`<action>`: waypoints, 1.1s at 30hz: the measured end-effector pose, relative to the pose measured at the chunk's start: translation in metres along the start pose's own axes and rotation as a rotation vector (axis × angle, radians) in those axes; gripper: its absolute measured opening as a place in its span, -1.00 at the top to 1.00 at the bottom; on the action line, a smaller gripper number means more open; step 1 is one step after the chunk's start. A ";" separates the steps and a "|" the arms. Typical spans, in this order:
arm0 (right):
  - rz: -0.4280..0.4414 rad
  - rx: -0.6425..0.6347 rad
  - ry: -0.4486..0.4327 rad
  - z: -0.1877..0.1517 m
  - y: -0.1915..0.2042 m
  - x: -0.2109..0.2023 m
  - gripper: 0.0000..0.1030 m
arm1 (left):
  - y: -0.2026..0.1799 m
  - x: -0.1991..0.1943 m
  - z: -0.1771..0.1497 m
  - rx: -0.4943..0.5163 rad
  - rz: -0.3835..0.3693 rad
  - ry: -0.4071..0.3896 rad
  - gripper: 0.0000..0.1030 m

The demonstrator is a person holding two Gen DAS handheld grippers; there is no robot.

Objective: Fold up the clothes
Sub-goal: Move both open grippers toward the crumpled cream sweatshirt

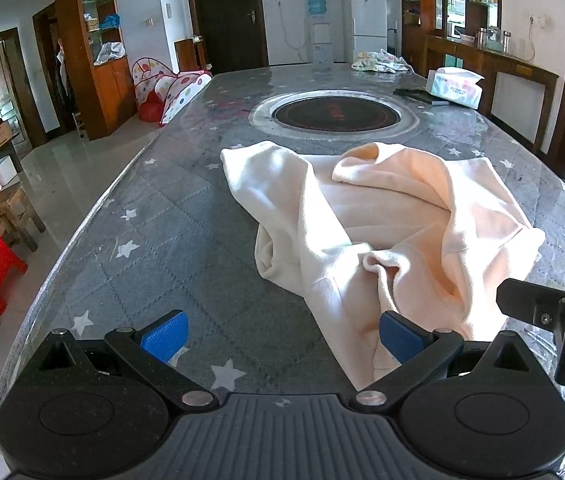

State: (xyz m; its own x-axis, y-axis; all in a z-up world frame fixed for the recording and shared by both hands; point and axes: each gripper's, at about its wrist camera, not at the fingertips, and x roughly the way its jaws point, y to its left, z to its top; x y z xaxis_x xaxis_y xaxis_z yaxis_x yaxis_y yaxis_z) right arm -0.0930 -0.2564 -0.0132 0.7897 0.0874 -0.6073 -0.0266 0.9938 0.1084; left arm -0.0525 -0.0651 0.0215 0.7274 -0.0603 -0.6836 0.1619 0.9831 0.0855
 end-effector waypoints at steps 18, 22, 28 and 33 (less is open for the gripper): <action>-0.004 -0.006 0.013 -0.001 0.001 0.003 -1.00 | -0.001 0.002 0.000 0.006 0.005 0.008 -1.00; -0.006 -0.009 0.018 0.000 0.001 0.005 -1.00 | -0.001 0.005 0.000 0.007 0.007 0.017 -1.00; -0.011 -0.014 0.026 0.001 0.002 0.009 -1.00 | 0.002 0.010 0.001 0.002 0.004 0.026 -1.00; -0.014 -0.017 0.031 0.005 0.002 0.014 -1.00 | 0.007 0.014 0.004 -0.007 0.005 0.030 -1.00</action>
State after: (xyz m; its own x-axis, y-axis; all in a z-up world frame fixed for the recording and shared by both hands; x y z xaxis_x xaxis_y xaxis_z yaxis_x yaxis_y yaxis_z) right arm -0.0787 -0.2533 -0.0180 0.7706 0.0754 -0.6329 -0.0264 0.9959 0.0865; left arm -0.0385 -0.0601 0.0159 0.7080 -0.0500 -0.7044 0.1532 0.9846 0.0841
